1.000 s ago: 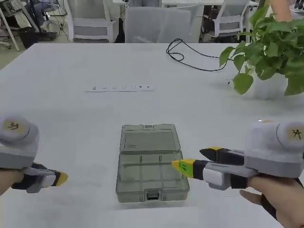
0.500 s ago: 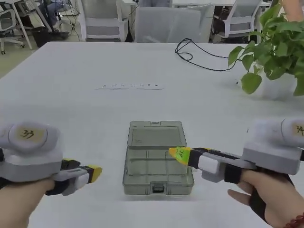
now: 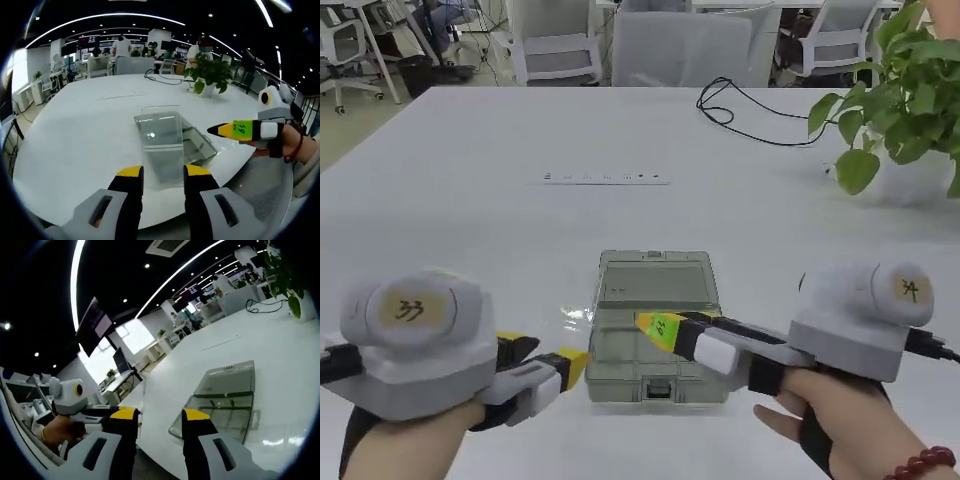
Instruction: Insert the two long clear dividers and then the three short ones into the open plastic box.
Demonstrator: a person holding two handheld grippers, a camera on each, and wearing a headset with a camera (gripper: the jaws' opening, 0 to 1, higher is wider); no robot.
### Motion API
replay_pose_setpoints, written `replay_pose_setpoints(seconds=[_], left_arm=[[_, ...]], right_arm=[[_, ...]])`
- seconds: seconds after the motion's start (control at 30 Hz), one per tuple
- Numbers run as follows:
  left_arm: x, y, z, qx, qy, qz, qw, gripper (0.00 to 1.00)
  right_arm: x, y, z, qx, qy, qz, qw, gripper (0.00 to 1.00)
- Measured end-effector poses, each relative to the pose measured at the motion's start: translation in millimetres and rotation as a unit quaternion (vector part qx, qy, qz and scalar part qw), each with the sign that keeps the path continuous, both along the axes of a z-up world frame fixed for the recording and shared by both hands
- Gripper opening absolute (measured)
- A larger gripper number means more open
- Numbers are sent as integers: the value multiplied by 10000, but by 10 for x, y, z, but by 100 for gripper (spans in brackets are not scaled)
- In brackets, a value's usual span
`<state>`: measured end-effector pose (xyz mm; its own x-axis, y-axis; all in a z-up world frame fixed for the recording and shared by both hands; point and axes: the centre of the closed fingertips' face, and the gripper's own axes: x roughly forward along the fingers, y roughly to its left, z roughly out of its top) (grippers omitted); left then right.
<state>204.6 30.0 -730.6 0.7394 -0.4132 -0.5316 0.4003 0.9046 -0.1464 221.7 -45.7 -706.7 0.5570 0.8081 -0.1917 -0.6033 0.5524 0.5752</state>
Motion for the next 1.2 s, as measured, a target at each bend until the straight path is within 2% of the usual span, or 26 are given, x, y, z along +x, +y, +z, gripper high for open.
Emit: replay_pose_setpoints(seconds=[0.2, 0.3, 0.43, 0.53, 0.73, 1.2], left_arm=[[-61, -166, 10, -72, -179, -164, 9997, 30], [-86, -218, 13, -147, -202, -190, 9995, 30], [-117, -304, 11, -138, -257, -309, 9991, 30], [-125, -340, -5, -168, -224, -334, 9991, 30], [-138, -412, 20, -261, -253, -370, 9987, 30], [-154, -474, 15, -603, -55, -265, 9978, 30]], right_arm=[[-47, 128, -25, 35, -89, 182, 9998, 31], [-66, 183, -18, 82, -115, 240, 9996, 28], [-103, 261, -41, 73, -98, 387, 9992, 22], [-115, 284, -72, 36, -93, 405, 9991, 20], [-120, 277, -115, -12, -61, 369, 9993, 15], [-120, 265, -122, 68, 48, 139, 9999, 8]])
